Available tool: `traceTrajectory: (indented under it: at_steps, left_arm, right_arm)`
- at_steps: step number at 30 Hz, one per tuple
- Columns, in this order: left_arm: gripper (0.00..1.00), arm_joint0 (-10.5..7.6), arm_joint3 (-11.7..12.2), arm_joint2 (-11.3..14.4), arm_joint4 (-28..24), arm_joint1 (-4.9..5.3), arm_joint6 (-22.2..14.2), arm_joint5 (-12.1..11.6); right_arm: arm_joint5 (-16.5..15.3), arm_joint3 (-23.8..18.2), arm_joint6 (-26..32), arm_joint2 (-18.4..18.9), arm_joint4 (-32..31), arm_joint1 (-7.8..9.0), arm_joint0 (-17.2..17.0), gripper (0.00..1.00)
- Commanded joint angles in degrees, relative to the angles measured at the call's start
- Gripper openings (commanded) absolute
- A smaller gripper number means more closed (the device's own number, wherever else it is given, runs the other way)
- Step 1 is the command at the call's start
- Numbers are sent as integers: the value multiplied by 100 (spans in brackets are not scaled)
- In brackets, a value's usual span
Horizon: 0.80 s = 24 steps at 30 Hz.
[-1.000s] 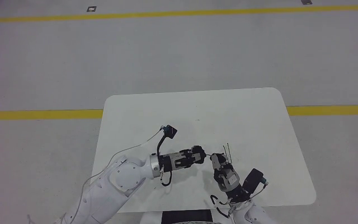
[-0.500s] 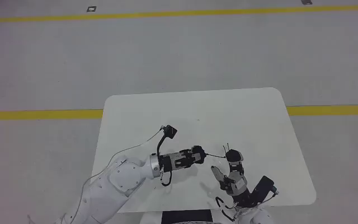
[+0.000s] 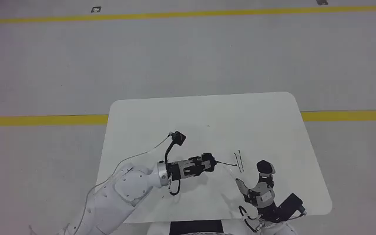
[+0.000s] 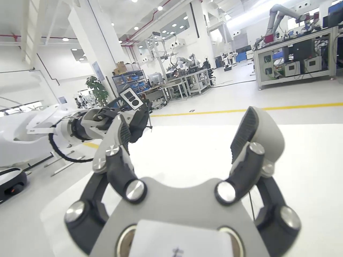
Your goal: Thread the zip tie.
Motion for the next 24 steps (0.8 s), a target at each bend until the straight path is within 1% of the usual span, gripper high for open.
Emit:
traceTrajectory:
  at_steps: [1, 3, 5, 6, 7, 8, 9, 10, 13, 15, 16, 19, 22, 24]
  left_arm:
    - [0, 0, 0, 0, 0, 0, 0, 0]
    - [0, 0, 0, 0, 0, 0, 0, 0]
    - [0, 13, 23, 14, -70, -15, 175, 96]
    - [0, 39, 22, 18, -284, -26, 278, 74]
    - [0, 64, 32, -7, -541, -34, 361, 2]
    - [0, 80, 17, -42, -774, -37, 394, 0]
    - [0, 96, -5, -82, -990, -37, 393, 0]
    - [0, 128, -50, -153, -1333, -36, 374, 0]
    - [0, 225, -124, -370, -2091, -34, 222, 0]
    - [0, 302, -201, -470, -2631, -51, 38, 0]
    - [0, 347, -242, -534, -3039, -72, -147, 0]
    - [0, 431, -210, -649, -3662, -137, -591, 0]
    - [0, 479, -101, -665, -4198, -249, -1080, 0]
    - [0, 499, -14, -614, -4478, -343, -1408, 0]
  right_arm:
    - [5, 0, -1, 0, 0, 0, 0, 100]
    - [5, 0, -1, 0, 0, 0, 0, 100]
    - [5, 0, -1, 0, 0, 0, 0, 100]
    - [5, 0, -1, 0, 0, 0, 0, 100]
    - [5, 0, -1, 0, 0, 0, 0, 100]
    - [5, 0, -1, 0, 0, 0, 0, 100]
    - [5, 0, -1, 0, 0, 0, 0, 100]
    - [5, 0, -1, 0, 0, 0, 0, 100]
    - [5, 0, -1, 0, 0, 0, 0, 100]
    - [5, 0, -1, 0, 0, 0, 0, 100]
    - [5, 0, -1, 0, 0, 0, 0, 100]
    - [5, 0, -1, 0, 0, 0, 0, 100]
    - [5, 0, -1, 0, 0, 0, 0, 100]
    - [5, 0, -1, 0, 0, 0, 0, 100]
